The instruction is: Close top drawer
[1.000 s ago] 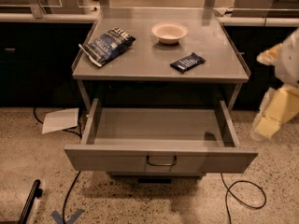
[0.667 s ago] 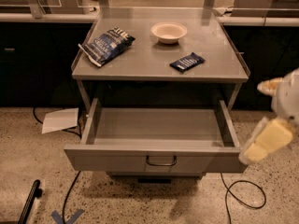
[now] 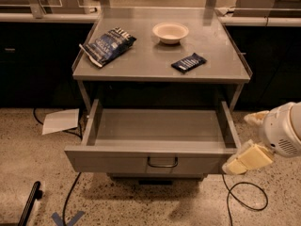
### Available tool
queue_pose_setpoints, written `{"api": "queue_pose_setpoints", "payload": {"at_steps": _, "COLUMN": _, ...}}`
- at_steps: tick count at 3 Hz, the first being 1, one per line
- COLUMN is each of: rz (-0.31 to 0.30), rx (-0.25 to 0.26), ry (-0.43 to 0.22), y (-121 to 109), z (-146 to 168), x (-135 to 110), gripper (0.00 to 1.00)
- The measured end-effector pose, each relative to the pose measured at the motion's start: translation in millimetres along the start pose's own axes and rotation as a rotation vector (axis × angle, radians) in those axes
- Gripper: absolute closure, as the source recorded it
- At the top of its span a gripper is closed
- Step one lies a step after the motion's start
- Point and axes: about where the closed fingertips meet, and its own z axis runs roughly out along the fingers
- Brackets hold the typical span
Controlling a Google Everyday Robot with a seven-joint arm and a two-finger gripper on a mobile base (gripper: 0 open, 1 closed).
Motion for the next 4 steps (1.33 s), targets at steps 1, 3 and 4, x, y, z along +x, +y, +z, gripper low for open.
{"api": "queue_pose_setpoints", "payload": {"at_steps": 1, "rz": 0.000, "rx": -0.001, "ry": 0.001, "y": 0.4, "z": -0.2, "x": 0.0, "gripper": 0.42}}
{"api": "queue_pose_setpoints", "payload": {"at_steps": 3, "rz": 0.000, "rx": -0.001, "ry": 0.001, "y": 0.5, "z": -0.2, "x": 0.0, "gripper": 0.89}}
{"api": "queue_pose_setpoints", "payload": {"at_steps": 4, "rz": 0.010, "rx": 0.010, "ry": -0.003, "y": 0.9, "z": 4.0, "x": 4.0, "gripper": 1.00}}
